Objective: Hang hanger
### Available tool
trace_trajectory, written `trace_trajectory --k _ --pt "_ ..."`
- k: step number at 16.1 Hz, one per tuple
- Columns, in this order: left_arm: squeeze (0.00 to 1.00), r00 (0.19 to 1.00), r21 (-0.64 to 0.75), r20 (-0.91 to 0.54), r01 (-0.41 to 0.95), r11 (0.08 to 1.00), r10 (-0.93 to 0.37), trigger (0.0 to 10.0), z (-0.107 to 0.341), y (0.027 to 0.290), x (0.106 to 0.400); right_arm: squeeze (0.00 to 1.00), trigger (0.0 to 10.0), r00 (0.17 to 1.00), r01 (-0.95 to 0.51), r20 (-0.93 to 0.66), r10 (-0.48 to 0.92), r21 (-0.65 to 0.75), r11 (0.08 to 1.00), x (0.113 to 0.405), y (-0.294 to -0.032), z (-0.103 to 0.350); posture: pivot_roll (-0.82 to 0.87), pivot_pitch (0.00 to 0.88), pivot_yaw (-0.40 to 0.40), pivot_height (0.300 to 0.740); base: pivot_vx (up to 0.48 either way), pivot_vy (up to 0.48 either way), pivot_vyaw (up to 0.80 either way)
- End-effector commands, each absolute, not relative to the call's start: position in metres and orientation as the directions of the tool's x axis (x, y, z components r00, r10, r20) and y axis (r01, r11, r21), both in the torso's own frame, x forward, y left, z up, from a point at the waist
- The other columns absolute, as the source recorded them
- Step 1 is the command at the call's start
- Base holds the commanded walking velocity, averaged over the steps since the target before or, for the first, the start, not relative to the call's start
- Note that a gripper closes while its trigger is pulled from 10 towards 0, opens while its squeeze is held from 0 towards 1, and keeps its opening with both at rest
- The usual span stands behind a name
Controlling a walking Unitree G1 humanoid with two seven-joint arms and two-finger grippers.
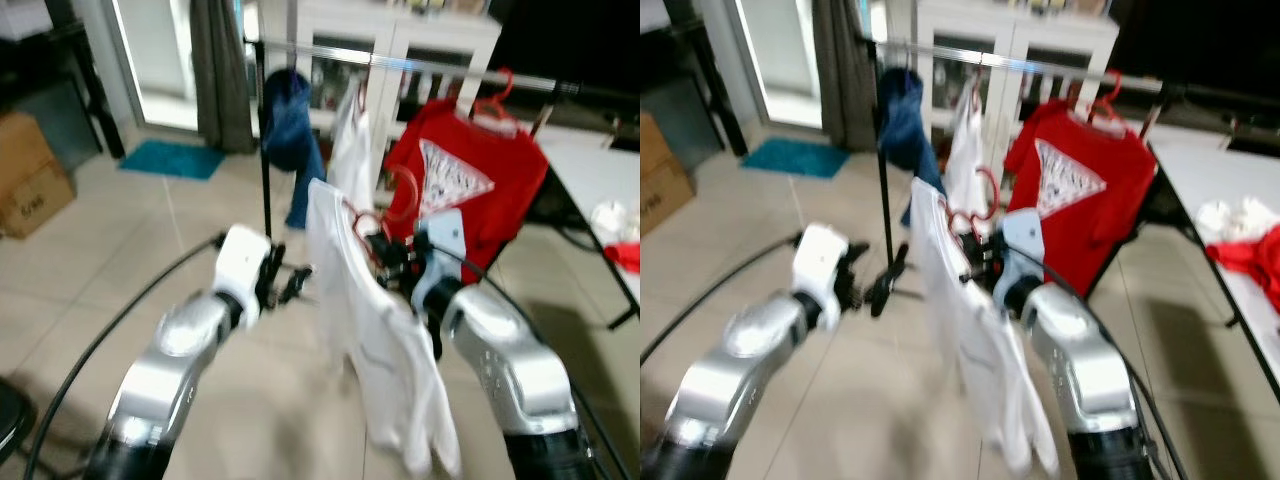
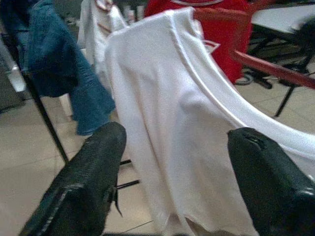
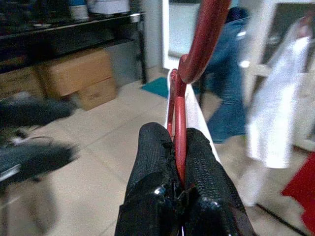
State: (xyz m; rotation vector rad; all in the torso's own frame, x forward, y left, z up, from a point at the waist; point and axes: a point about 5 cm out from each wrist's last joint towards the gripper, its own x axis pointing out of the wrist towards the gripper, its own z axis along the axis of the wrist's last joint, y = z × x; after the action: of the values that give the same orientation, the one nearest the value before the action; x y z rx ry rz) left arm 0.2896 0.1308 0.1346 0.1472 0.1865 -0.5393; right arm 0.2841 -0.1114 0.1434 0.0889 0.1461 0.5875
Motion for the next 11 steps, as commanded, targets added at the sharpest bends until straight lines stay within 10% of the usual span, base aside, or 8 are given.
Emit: trace_trajectory --k 1,11 --pt "0.00 0.855 0.108 -0.207 0.502 0.858 -0.475 10.0 0.139 0.132 0.297 0.00 0.0 0.783 -0.612 -0.048 0.621 0.121 0.781 0.283 -0.106 0.159 -0.04 0.000 -0.052 0.740 0.000 0.000 0.00" --pt "0.00 0.801 0.143 -0.156 0.597 0.789 -0.578 10.0 0.152 0.113 0.318 0.00 0.0 0.694 -0.715 0.020 0.720 0.137 0.686 0.279 -0.100 0.170 -0.04 0.000 -0.062 0.740 0.000 0.000 0.00"
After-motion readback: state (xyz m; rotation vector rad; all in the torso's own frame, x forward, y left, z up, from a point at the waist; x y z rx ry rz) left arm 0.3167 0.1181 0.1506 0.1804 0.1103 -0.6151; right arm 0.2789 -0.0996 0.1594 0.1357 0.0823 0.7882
